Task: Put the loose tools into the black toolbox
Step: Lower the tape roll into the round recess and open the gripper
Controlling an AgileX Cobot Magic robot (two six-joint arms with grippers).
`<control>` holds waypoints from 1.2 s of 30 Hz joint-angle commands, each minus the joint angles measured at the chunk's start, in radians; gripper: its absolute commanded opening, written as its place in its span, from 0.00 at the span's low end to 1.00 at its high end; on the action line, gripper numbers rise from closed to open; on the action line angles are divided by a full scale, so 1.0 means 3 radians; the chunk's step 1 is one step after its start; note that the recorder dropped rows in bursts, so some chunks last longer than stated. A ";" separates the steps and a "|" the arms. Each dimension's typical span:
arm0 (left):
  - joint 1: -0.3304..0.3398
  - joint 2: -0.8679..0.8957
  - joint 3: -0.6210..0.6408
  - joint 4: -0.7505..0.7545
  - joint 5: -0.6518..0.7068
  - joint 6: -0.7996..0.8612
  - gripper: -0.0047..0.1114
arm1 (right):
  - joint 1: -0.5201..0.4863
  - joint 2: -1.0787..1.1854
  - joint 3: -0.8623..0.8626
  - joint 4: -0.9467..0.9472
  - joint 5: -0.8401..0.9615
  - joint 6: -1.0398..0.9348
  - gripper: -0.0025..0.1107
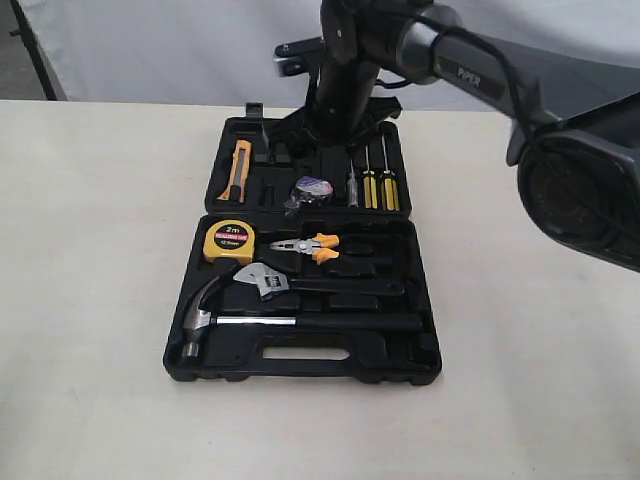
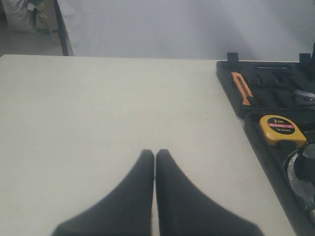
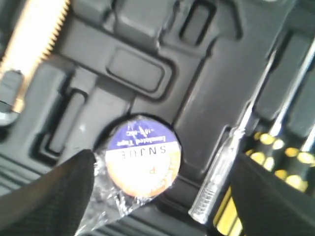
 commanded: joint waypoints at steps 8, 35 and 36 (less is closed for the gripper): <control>0.0011 -0.0027 0.0031 -0.0045 -0.0057 -0.0034 0.05 | -0.0020 -0.0123 -0.0002 0.0262 0.0141 -0.0085 0.05; 0.0011 -0.0027 0.0031 -0.0045 -0.0057 -0.0034 0.05 | -0.0020 0.0039 -0.0315 0.0496 0.0223 0.0105 0.02; 0.0011 -0.0027 0.0031 -0.0045 -0.0057 -0.0034 0.05 | -0.0020 0.0031 -0.0333 0.0465 0.0225 0.0105 0.02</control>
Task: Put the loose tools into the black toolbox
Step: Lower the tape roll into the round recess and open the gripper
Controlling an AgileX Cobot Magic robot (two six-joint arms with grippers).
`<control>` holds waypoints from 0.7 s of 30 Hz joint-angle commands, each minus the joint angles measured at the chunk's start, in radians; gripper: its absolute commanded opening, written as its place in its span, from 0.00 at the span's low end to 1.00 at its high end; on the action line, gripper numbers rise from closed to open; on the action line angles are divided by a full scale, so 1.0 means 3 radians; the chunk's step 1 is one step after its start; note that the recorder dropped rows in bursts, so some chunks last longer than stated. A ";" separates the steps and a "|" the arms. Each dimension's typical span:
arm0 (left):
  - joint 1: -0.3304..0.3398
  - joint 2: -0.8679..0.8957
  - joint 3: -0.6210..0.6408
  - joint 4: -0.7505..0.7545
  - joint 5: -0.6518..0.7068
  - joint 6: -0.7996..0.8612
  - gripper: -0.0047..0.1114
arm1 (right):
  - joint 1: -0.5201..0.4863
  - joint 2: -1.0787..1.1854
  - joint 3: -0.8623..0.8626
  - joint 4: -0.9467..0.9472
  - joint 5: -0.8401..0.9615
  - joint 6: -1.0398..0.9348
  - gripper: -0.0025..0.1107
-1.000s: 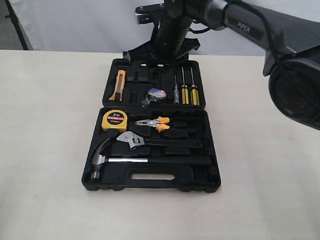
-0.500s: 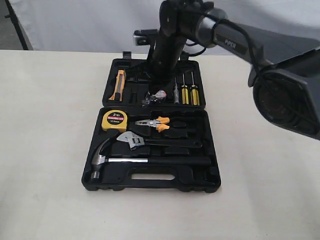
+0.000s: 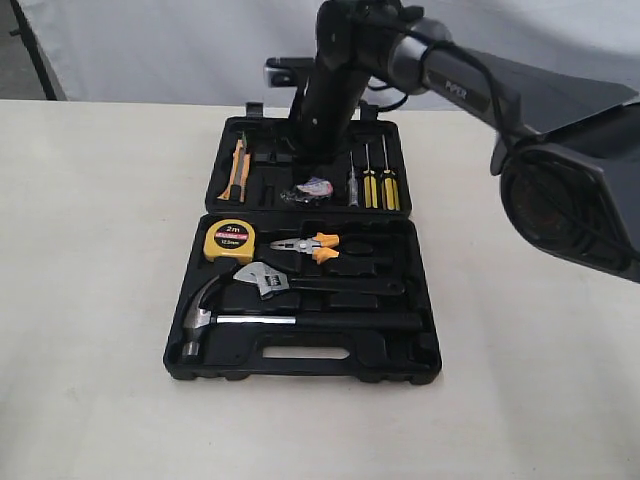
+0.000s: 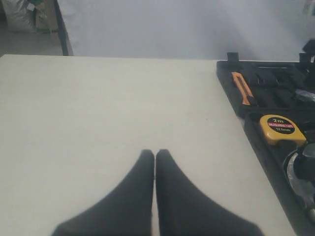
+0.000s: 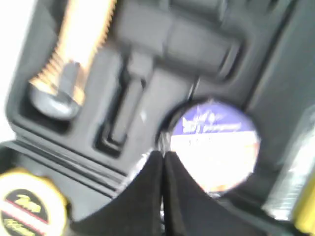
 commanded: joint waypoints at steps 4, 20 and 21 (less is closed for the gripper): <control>0.0011 -0.0027 0.0031 -0.0045 -0.0057 -0.0034 0.05 | -0.0020 -0.0108 -0.0124 -0.0265 0.0046 0.0009 0.02; 0.0011 -0.0027 0.0031 -0.0045 -0.0057 -0.0034 0.05 | -0.0020 0.0274 -0.0130 -0.0221 0.0169 0.0149 0.02; 0.0011 -0.0027 0.0031 -0.0045 -0.0057 -0.0034 0.05 | -0.0020 0.0240 -0.0130 -0.0221 0.0169 0.0149 0.02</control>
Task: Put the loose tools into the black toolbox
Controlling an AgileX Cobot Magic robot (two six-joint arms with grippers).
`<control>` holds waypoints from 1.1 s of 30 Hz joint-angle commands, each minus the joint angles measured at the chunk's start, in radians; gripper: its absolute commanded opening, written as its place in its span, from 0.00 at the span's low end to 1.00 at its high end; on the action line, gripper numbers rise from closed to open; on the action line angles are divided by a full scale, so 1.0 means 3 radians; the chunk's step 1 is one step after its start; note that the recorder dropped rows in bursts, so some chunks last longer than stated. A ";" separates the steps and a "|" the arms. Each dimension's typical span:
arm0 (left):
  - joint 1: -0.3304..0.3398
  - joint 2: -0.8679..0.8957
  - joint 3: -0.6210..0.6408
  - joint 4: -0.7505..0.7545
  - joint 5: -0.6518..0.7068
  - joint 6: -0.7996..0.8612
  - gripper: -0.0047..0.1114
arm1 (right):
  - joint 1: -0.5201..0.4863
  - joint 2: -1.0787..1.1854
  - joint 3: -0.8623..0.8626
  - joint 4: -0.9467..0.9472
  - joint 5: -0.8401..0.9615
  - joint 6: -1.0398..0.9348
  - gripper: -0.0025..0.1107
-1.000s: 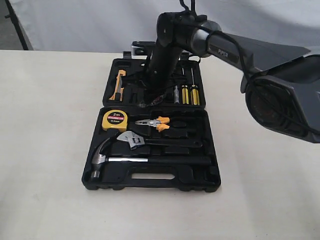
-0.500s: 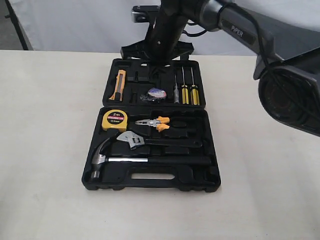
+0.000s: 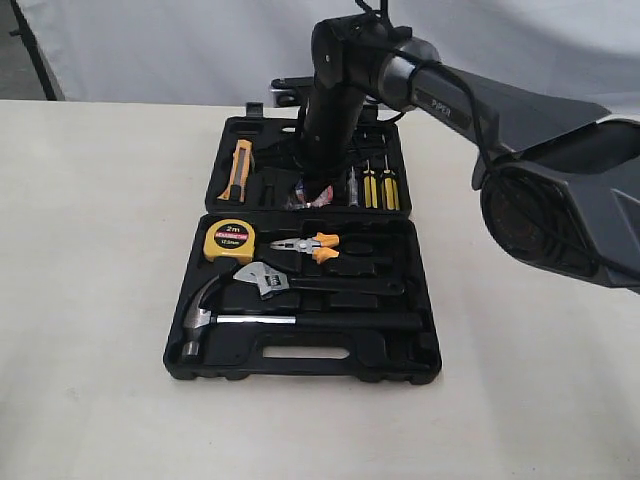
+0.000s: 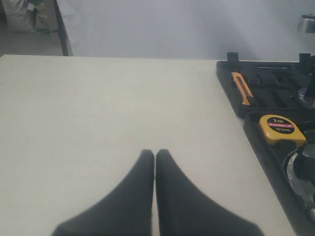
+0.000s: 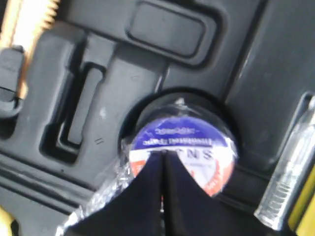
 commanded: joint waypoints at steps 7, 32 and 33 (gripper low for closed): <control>0.0011 -0.0027 0.0031 -0.0045 -0.0057 -0.0034 0.05 | -0.0100 -0.0328 0.0001 -0.0040 0.0008 -0.0009 0.02; 0.0011 -0.0027 0.0031 -0.0045 -0.0057 -0.0034 0.05 | -0.0281 -0.0922 0.0233 0.0067 0.0252 0.0029 0.02; 0.0011 -0.0027 0.0031 -0.0045 -0.0057 -0.0034 0.05 | -0.0321 -0.1079 0.0520 0.0049 0.0252 0.0023 0.02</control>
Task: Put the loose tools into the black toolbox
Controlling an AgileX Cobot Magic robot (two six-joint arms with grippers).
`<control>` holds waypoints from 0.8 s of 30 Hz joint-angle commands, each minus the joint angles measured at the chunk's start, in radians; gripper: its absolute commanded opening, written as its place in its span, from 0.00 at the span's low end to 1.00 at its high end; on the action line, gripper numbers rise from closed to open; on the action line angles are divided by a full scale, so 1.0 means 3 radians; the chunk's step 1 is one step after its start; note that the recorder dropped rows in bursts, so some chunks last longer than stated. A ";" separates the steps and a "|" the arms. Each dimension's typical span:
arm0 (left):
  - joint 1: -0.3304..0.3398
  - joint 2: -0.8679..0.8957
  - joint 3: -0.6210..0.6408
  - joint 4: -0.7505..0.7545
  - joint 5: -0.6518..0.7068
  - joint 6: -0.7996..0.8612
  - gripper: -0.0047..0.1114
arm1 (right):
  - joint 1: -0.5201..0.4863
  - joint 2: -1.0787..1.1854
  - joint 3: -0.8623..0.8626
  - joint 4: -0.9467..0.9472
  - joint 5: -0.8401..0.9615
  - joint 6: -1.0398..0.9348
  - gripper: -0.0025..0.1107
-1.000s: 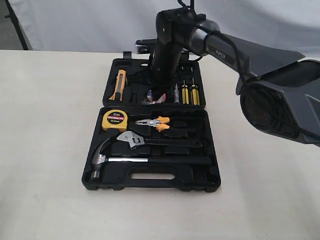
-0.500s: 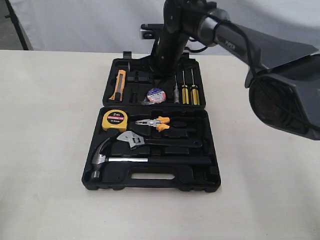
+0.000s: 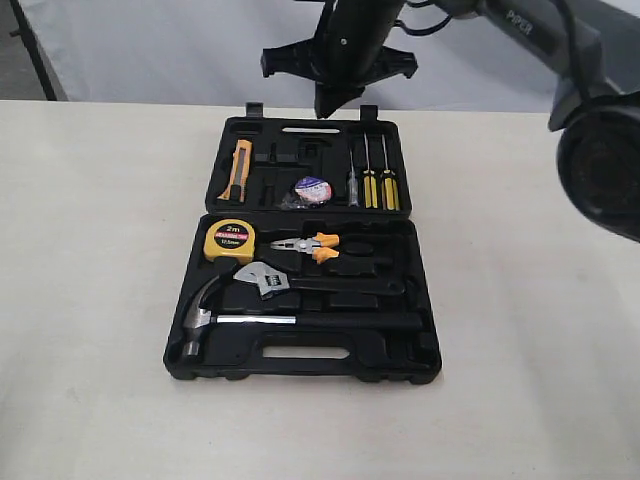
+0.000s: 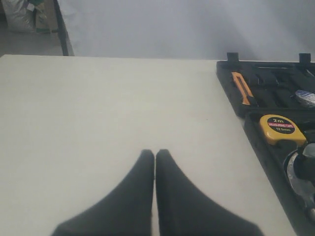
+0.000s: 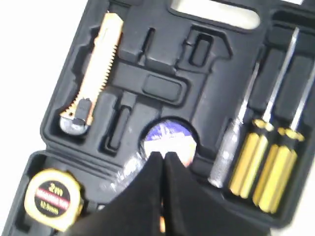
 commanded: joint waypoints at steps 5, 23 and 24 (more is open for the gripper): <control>0.0011 -0.0027 0.0031 -0.0045 -0.0057 -0.0034 0.05 | -0.0400 -0.1555 0.2027 -0.0186 -0.0017 0.0002 0.02; 0.0011 -0.0027 0.0031 -0.0045 -0.0057 -0.0034 0.05 | -0.1160 -0.4908 0.5440 -0.0316 -0.1834 -0.0007 0.02; 0.0011 -0.0027 0.0031 -0.0045 -0.0057 -0.0034 0.05 | -0.1160 -0.5030 0.5553 -0.0316 -0.1881 -0.0007 0.02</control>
